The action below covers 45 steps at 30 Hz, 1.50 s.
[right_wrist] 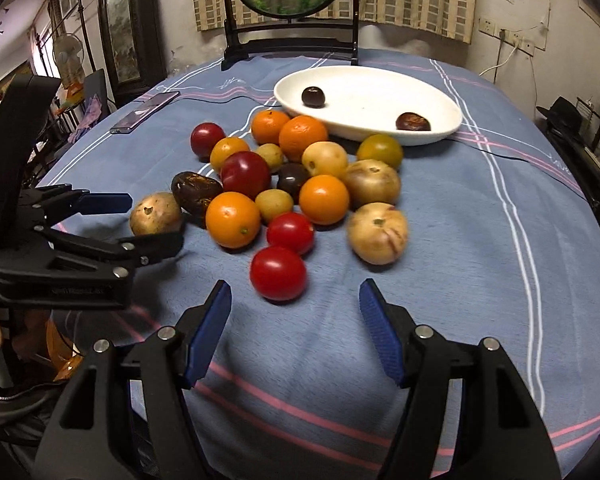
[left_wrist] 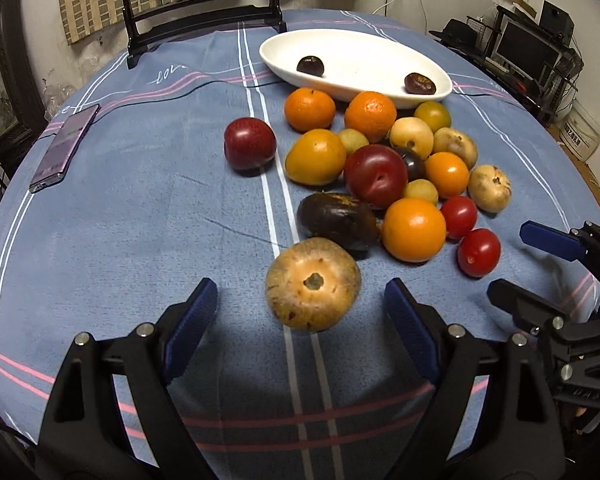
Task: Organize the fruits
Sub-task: 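Grasp the tan round fruit with the left tool while the right tool grasps a red cherry tomato, then carry both fruits onto the white plate and open both tools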
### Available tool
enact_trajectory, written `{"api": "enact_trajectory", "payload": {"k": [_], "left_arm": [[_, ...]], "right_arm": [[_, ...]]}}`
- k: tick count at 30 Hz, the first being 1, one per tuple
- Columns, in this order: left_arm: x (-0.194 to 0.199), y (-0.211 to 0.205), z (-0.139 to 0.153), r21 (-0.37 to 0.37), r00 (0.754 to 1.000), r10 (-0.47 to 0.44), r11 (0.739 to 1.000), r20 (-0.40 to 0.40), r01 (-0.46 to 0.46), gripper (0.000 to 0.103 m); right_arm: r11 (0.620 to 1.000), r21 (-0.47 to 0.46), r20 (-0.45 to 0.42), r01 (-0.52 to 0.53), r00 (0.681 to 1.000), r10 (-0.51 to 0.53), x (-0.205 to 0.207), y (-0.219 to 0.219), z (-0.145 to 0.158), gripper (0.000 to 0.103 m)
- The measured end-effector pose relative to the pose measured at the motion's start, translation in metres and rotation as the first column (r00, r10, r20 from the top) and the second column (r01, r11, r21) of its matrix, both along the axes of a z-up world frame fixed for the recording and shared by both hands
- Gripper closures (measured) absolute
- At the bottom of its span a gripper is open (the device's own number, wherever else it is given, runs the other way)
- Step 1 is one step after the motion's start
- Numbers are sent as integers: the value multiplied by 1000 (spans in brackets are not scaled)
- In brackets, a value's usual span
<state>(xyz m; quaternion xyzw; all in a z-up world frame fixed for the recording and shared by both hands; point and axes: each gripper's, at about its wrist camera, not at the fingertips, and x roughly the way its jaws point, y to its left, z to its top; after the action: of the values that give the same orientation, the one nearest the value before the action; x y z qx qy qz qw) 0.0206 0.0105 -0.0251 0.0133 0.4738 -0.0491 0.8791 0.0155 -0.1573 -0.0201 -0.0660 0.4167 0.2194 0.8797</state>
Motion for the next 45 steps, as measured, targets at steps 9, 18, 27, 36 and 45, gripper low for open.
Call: {"api": "enact_trajectory", "payload": {"k": [9,18,27,36,45], "left_arm": [[7,4,-7,-4,1000,15,1000,-15,-15,16],[9,7,-7,-18,1000,13,1000,2,-13,17],[12,4,-2,-27,1000,-8,1000,24,9,58],[3,9,10,-59,1000,-10,998,7,11,58],[19,10,58,-73,995,-22,997,96,29,58]], "right_arm": [[1000,9,-22,5,1000,-5,13,12,-10,70],[998,53,-31,24,999,-23,6,-5,-3,72],[995,68,-21,70,997,-68,2,-28,0,72],[990,94,3,109,994,-110,2,-45,10,72],[981,124,76,151,984,-161,20,-71,36,72]]}}
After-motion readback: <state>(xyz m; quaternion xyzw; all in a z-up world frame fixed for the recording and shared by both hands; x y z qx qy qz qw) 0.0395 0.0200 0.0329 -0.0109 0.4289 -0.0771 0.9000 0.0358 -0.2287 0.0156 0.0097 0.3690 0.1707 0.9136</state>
